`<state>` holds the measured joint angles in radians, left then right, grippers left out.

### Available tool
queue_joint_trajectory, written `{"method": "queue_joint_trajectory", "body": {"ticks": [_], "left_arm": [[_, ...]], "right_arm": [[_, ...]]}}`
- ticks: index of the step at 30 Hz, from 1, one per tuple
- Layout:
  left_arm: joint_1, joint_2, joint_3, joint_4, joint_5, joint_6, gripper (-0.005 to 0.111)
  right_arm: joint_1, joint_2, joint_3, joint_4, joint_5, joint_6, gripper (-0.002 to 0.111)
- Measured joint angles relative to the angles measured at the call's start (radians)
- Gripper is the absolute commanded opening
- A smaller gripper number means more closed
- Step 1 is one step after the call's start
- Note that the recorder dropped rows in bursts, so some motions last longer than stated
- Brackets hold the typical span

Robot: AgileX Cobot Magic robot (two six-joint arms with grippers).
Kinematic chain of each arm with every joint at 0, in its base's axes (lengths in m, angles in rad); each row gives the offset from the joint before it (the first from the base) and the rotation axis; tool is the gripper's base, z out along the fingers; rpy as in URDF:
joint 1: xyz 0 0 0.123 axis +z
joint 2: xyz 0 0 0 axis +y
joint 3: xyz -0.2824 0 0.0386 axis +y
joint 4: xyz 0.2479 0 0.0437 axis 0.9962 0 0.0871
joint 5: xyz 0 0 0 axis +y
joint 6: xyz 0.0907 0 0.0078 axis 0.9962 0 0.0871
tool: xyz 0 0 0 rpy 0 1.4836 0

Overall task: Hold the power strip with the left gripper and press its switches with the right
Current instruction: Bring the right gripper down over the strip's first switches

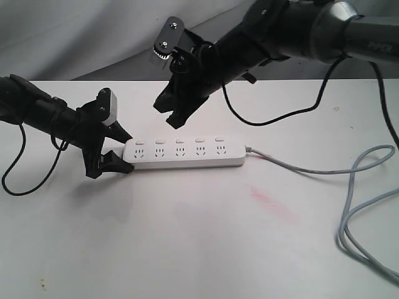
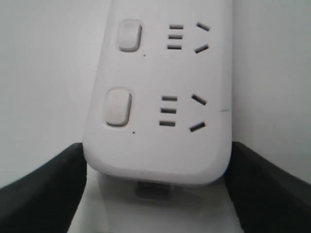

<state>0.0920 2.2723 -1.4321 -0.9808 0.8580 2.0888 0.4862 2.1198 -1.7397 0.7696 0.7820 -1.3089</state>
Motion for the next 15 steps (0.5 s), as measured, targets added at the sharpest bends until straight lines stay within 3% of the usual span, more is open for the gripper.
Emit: {"method": "queue_joint_trajectory", "body": {"ticks": [2, 5, 9, 15], "left_arm": [[0.0, 0.0, 0.0, 0.0, 0.0, 0.0, 0.066], [0.0, 0.0, 0.0, 0.0, 0.0, 0.0, 0.066], [0.0, 0.0, 0.0, 0.0, 0.002, 0.0, 0.066], [0.0, 0.0, 0.0, 0.0, 0.002, 0.0, 0.066]], "right_arm": [[0.002, 0.027, 0.0, 0.051, -0.031, -0.03, 0.033], [0.009, 0.061, -0.002, 0.109, -0.115, -0.055, 0.04], [0.043, 0.073, -0.007, 0.144, -0.213, -0.11, 0.041], [0.049, 0.176, -0.192, 0.147, -0.121, -0.104, 0.041]]}}
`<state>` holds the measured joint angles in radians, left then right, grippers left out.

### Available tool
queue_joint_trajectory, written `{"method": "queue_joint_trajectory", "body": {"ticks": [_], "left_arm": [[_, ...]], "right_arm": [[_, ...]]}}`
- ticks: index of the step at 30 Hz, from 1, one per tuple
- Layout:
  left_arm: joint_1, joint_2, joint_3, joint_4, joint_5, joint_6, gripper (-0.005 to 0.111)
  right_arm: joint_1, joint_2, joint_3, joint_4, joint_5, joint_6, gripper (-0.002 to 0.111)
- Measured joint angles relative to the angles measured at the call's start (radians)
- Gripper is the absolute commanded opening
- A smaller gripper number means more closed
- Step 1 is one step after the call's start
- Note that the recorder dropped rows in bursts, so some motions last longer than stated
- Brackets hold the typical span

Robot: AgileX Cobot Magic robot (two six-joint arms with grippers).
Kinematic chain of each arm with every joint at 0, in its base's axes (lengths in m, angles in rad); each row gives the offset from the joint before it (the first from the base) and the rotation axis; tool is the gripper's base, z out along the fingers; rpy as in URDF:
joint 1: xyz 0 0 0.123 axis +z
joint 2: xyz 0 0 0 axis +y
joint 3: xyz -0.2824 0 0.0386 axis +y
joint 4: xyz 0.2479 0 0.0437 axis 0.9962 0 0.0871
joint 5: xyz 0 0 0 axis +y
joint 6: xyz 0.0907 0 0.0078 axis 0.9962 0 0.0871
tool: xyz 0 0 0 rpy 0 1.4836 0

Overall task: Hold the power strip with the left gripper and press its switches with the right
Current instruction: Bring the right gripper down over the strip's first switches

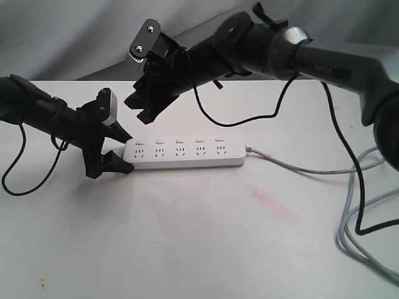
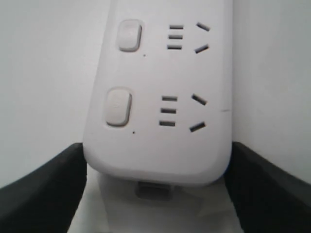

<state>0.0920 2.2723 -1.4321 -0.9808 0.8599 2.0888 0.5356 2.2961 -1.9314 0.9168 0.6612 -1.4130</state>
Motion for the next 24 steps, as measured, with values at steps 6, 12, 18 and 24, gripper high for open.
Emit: {"method": "queue_joint_trajectory", "body": {"ticks": [6, 12, 18, 24], "left_arm": [[0.0, 0.0, 0.0, 0.0, 0.0, 0.0, 0.066], [0.0, 0.0, 0.0, 0.0, 0.0, 0.0, 0.066], [0.0, 0.0, 0.0, 0.0, 0.0, 0.0, 0.066], [0.0, 0.0, 0.0, 0.0, 0.0, 0.0, 0.066]], "right_arm": [[0.0, 0.027, -0.042, -0.035, 0.027, 0.017, 0.041], [0.0, 0.068, -0.042, -0.048, 0.034, 0.018, 0.041], [0.0, 0.114, -0.042, -0.051, 0.012, 0.022, 0.041], [0.0, 0.146, -0.042, -0.024, -0.029, 0.017, 0.041]]}}
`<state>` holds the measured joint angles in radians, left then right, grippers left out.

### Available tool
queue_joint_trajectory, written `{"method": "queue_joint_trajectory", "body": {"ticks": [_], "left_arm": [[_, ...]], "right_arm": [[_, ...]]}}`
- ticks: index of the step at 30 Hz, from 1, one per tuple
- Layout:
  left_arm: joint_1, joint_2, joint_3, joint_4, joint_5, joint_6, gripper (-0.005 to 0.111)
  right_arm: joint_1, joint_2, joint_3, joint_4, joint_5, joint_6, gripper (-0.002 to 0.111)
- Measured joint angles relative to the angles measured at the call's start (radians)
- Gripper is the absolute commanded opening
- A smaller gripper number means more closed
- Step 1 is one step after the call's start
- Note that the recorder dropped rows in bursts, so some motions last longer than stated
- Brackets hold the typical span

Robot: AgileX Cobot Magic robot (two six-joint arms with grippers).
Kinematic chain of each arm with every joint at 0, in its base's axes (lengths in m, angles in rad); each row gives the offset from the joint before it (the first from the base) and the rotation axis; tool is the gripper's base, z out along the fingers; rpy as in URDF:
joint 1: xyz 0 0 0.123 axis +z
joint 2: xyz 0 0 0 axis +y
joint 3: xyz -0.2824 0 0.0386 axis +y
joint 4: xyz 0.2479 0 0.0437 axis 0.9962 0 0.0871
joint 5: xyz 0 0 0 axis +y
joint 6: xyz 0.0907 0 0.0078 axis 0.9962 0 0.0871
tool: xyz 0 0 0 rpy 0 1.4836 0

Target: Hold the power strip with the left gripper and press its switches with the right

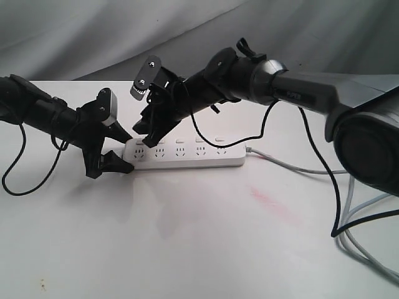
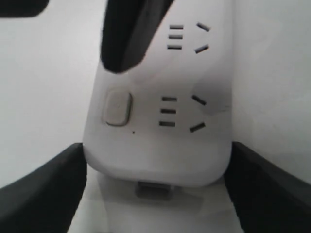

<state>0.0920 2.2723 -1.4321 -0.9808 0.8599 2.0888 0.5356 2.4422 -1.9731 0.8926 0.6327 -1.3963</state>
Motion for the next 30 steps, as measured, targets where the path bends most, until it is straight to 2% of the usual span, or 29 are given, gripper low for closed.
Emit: {"method": "queue_joint_trajectory", "body": {"ticks": [13, 30], "left_arm": [[0.0, 0.0, 0.0, 0.0, 0.0, 0.0, 0.066], [0.0, 0.0, 0.0, -0.002, 0.0, 0.0, 0.066]], "right_arm": [[0.022, 0.03, 0.0, 0.042, -0.087, -0.065, 0.041], [0.022, 0.056, -0.01, 0.046, -0.112, -0.095, 0.041]]}}
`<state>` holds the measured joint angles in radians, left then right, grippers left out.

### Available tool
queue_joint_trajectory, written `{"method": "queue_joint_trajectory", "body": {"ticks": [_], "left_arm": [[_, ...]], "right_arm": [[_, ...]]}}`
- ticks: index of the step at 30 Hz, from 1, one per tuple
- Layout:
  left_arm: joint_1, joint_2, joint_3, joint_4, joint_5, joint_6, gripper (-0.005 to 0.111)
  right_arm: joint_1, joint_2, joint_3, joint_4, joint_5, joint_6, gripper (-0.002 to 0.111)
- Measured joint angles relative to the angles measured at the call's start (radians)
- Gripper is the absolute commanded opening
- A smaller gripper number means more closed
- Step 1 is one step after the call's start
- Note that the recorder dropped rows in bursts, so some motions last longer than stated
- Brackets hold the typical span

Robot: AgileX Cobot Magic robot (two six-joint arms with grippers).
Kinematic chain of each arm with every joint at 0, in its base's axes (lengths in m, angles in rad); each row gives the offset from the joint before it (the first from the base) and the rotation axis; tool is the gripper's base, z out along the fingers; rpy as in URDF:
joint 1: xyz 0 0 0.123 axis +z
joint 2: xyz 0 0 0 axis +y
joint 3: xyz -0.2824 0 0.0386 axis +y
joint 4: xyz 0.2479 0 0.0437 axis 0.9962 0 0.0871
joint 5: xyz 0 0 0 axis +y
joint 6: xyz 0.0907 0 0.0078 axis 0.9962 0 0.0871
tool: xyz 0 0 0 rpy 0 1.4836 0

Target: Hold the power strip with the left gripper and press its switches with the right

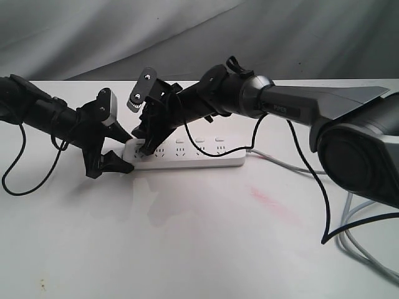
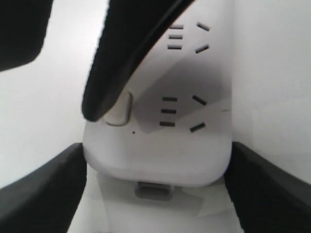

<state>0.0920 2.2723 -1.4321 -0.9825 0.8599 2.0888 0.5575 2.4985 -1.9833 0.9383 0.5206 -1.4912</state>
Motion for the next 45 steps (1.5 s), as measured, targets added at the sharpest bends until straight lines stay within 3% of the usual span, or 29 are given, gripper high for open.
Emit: {"method": "queue_joint_trajectory", "body": {"ticks": [45], "left_arm": [[0.0, 0.0, 0.0, 0.0, 0.0, 0.0, 0.066]], "right_arm": [[0.0, 0.032, -0.012, -0.044, 0.005, -0.019, 0.041]]}}
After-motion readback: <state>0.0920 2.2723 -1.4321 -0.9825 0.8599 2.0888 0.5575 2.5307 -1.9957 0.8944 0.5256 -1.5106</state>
